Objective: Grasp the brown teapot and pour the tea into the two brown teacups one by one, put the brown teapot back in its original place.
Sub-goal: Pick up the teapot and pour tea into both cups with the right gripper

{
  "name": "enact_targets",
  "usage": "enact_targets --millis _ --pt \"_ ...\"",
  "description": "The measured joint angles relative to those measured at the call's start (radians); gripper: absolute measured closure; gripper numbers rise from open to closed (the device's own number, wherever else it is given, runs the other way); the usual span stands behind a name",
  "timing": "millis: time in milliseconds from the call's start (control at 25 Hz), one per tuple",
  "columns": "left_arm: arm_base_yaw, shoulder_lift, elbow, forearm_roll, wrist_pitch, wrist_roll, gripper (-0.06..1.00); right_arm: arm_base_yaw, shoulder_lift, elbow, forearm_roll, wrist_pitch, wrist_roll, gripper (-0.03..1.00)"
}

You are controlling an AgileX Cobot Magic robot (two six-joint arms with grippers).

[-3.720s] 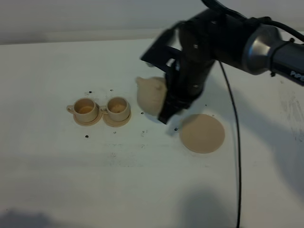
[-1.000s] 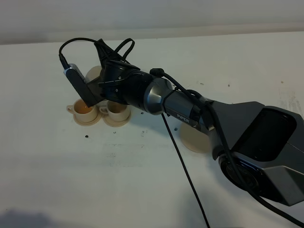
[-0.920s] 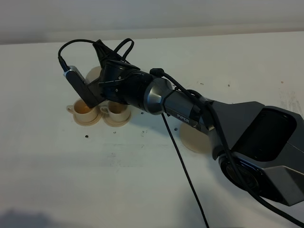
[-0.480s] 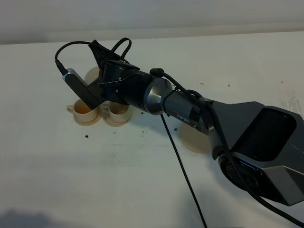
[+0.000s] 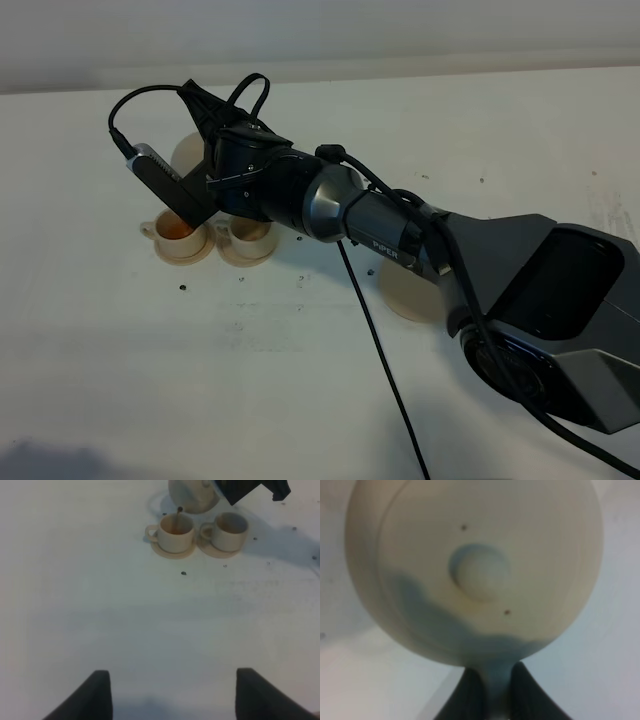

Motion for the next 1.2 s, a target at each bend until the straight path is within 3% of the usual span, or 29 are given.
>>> enact_targets --millis 520,1200 --pt "0.0 0.0 0.0 0.0 0.0 0.0 0.43 0.0 0.0 0.0 -0.076 -0.023 0.0 0.88" --pt "0.0 0.0 0.0 0.0 0.0 0.0 0.43 0.006 0.0 0.0 -0.085 -0.017 -0.062 0.88"
